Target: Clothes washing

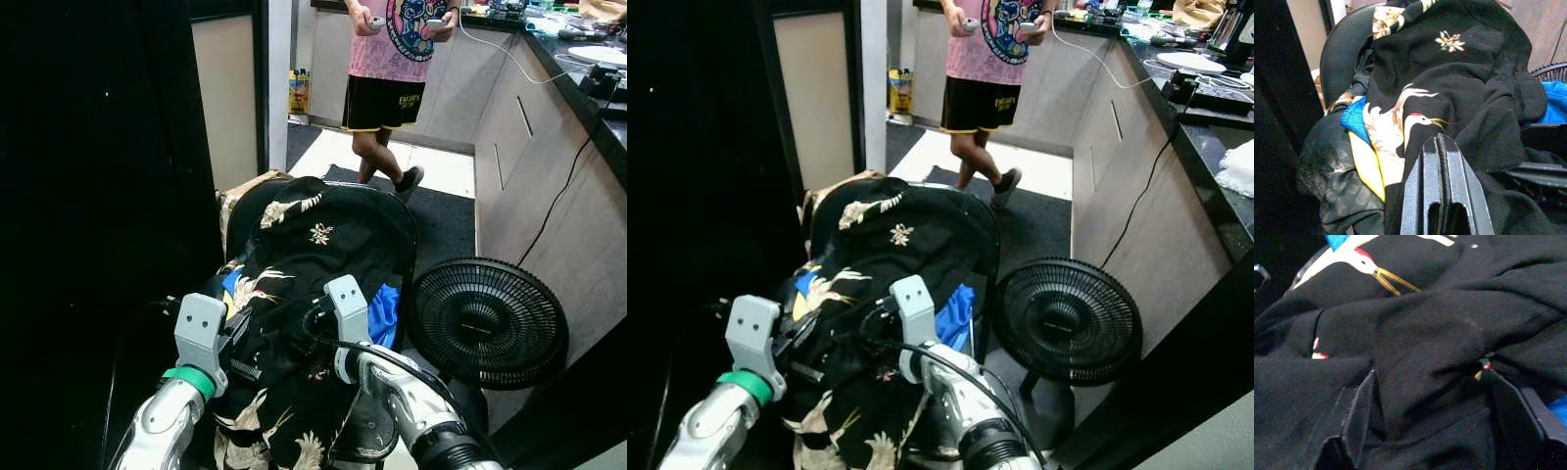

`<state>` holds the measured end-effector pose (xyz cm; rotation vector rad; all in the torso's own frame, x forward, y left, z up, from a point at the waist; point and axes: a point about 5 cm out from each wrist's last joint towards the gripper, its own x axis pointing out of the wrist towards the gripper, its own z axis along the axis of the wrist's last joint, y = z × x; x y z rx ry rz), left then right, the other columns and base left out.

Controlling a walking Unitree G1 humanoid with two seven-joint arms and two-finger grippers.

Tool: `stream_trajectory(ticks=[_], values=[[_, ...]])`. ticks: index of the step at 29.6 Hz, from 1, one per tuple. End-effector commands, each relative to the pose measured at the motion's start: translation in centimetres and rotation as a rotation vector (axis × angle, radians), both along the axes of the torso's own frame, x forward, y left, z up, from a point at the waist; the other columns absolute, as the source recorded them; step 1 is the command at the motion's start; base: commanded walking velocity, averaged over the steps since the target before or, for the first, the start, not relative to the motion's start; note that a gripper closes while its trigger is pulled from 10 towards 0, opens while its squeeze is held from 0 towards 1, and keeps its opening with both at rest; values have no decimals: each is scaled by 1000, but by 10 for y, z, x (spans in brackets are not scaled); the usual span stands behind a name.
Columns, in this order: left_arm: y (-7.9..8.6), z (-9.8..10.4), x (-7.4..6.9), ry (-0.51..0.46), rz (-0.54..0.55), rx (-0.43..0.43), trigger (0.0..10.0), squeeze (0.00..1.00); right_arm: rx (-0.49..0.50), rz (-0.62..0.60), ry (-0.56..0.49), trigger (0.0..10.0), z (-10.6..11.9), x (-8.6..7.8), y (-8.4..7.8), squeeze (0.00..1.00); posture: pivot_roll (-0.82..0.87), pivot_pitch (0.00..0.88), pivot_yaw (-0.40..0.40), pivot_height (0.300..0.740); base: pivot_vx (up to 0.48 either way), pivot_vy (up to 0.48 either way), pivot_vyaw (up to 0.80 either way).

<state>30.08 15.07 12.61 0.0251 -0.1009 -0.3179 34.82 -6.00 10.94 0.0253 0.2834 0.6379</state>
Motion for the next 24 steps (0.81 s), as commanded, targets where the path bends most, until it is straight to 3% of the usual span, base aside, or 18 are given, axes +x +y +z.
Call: stream_trajectory(ticks=[1,24], values=[[-2,-6,0,30,5,3,10000,0,20,-11,-2,0,0,1,1,0,-53,93,13,740,0,0,0],[-4,-6,4,30,28,2,10000,0,96,-32,-54,0,11,10,11,0,-48,90,18,740,0,0,0]])
